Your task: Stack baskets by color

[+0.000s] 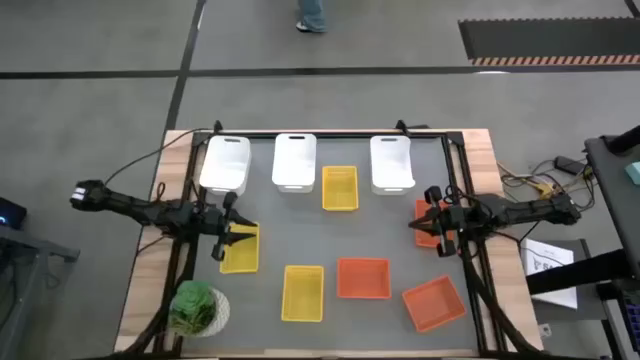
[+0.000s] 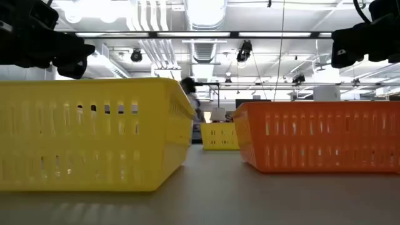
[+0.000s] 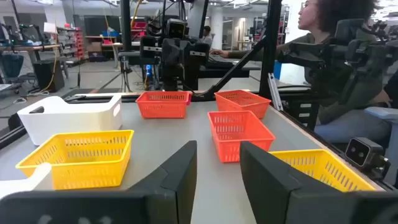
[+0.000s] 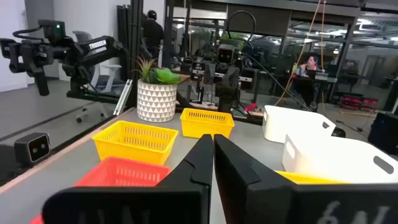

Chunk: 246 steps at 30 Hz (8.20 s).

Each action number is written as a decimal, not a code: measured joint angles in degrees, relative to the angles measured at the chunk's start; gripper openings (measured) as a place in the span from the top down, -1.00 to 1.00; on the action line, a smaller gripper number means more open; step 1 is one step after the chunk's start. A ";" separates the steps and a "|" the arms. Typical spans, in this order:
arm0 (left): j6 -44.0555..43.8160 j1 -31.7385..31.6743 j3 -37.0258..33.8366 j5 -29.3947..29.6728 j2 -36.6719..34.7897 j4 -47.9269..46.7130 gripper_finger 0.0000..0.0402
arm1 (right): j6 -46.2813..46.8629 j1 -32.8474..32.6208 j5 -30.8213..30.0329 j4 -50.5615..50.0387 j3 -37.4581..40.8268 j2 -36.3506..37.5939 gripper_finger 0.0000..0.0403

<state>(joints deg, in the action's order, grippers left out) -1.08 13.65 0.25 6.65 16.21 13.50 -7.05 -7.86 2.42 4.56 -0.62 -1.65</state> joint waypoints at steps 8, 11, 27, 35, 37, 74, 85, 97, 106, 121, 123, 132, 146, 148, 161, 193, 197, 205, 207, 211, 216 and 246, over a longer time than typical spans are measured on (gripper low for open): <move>-0.02 0.00 0.00 0.00 0.00 0.00 0.47 | 0.00 0.00 0.00 -0.02 0.00 0.00 0.96; -0.01 0.00 0.00 -0.01 0.00 0.00 0.47 | 0.00 -0.02 0.00 -0.02 0.00 0.02 0.96; -0.01 -0.01 0.00 -0.01 0.00 0.00 0.47 | 0.00 0.00 0.00 -0.02 0.00 0.00 0.96; -0.01 -0.01 0.00 -0.01 0.00 0.00 0.47 | 0.00 -0.02 -0.01 0.00 0.00 0.01 0.96; -0.01 0.00 0.00 -0.02 0.00 0.00 0.47 | 0.00 -0.02 -0.02 0.00 0.00 0.00 0.96; -7.39 -0.11 0.00 1.42 0.48 16.34 0.47 | 19.95 -0.01 -0.62 8.56 -0.15 -0.93 0.96; 7.63 -0.11 0.00 1.38 0.75 19.66 0.47 | 35.27 0.00 -28.95 12.56 -0.13 -12.82 0.96; -2.27 -0.11 0.00 -1.66 1.51 23.76 0.47 | 43.54 -0.02 -29.51 20.68 -0.74 -24.04 0.96; -5.75 -0.13 0.00 -0.50 1.29 23.94 0.47 | 37.29 -0.06 -33.46 27.27 -0.81 -26.96 0.96; 6.12 -0.13 0.00 -0.35 1.27 37.50 0.47 | 20.30 -3.06 -27.91 52.79 -9.11 -50.62 0.96; 6.43 -0.13 0.00 -0.35 1.27 41.54 0.47 | 17.87 -3.70 -27.80 51.79 -12.35 -55.13 0.96; 0.92 -0.04 -0.02 -0.39 1.79 45.53 0.47 | 3.13 -5.89 -27.76 50.73 -30.04 -72.31 0.96; -4.68 -0.04 -0.02 -5.72 1.90 45.46 0.47 | 10.48 -1.48 -26.71 -9.15 -59.30 -82.79 0.96; -4.68 -0.04 -0.02 -5.70 1.90 45.46 0.47 | 11.21 -0.21 -23.62 -17.30 -62.68 -84.28 0.96; -3.39 -0.06 -0.02 -5.68 1.75 45.53 0.47 | 5.23 7.07 -15.55 -35.18 -72.71 -95.76 0.28; -3.10 -0.06 -0.02 -5.62 2.14 43.87 0.47 | 3.13 6.30 -13.72 -48.49 -82.58 -101.26 0.95; -5.19 -0.05 -0.02 -5.73 2.13 43.48 0.47 | 9.46 1.53 -17.20 -56.21 -89.61 -101.24 0.95; -7.54 -0.04 -0.02 -6.14 2.06 43.47 0.47 | 21.92 -9.61 -24.02 -58.05 -98.64 -102.03 0.95; -7.54 -0.06 -0.02 -6.16 2.06 43.47 0.47 | 23.84 -12.08 -24.97 -56.98 -100.41 -103.13 0.96; -7.54 -0.06 -0.02 -6.16 2.03 43.54 0.47 | 25.25 -16.18 -26.61 -54.65 -105.26 -107.08 0.96; -7.42 -0.04 -0.02 -6.18 2.01 44.52 0.47 | 26.42 -19.39 -27.00 -55.28 -116.28 -115.22 0.96; -7.19 -0.04 -0.02 -6.26 2.03 44.50 0.47 | 30.55 -25.01 -26.01 -59.05 -129.44 -127.95 0.81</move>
<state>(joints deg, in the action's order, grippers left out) -8.27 13.61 0.23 0.39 18.24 57.99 23.50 -32.87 -23.59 -54.49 -130.06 -129.60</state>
